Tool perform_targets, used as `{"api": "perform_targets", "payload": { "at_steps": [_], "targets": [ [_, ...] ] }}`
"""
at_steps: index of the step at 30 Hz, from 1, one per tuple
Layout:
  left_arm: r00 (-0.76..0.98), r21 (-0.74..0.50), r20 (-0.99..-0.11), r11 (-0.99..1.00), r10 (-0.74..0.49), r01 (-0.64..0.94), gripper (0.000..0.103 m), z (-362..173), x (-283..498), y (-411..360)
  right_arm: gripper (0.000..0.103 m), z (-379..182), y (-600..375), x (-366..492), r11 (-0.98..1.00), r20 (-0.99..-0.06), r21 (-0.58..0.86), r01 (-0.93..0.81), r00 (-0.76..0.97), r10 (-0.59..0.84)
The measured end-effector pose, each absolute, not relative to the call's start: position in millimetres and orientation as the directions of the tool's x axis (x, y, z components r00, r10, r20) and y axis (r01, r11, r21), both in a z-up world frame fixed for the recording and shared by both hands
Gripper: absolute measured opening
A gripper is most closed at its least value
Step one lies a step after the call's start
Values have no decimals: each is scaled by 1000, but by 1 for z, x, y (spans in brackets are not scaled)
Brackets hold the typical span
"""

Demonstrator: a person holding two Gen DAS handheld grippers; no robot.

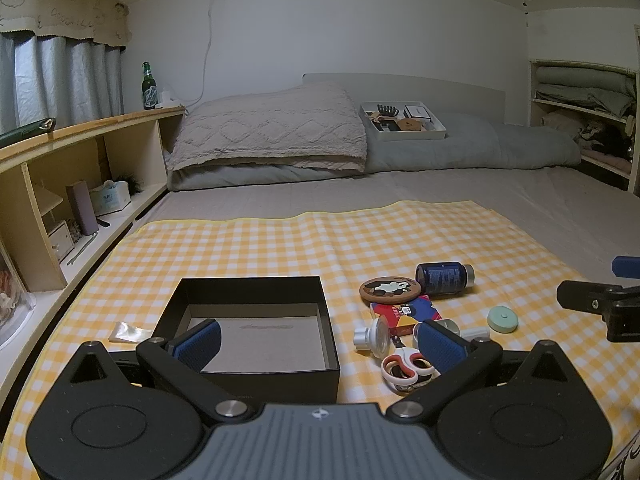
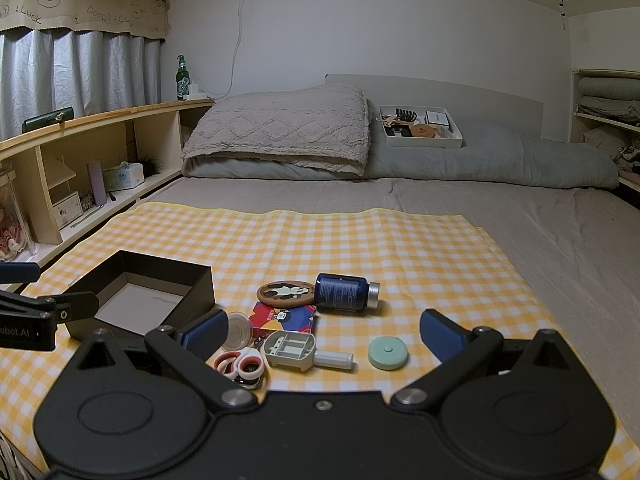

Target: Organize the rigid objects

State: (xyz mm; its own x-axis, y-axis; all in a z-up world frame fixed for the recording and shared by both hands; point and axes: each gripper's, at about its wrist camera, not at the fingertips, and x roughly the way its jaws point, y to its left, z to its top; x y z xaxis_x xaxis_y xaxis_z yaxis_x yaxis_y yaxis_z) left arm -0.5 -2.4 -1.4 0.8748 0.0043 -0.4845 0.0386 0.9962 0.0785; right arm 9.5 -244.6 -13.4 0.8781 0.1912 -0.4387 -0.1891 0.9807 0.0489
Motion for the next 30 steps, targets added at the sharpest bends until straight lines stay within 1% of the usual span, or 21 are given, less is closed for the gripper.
{"api": "perform_targets", "payload": {
  "at_steps": [16, 24, 30],
  "targets": [
    [886, 104, -463, 994, 11, 41, 103, 3, -1, -1, 103, -14, -245, 10, 980, -433, 51, -192, 880, 195],
    [900, 176, -433, 984, 57, 23, 103, 13, 1, 10, 103, -4, -249, 15, 978, -412, 71, -197, 887, 209],
    [895, 138, -444, 990, 40, 24, 103, 23, 9, 37, 103, 13, -249, 28, 971, -396, 56, -233, 887, 236]
  ]
}}
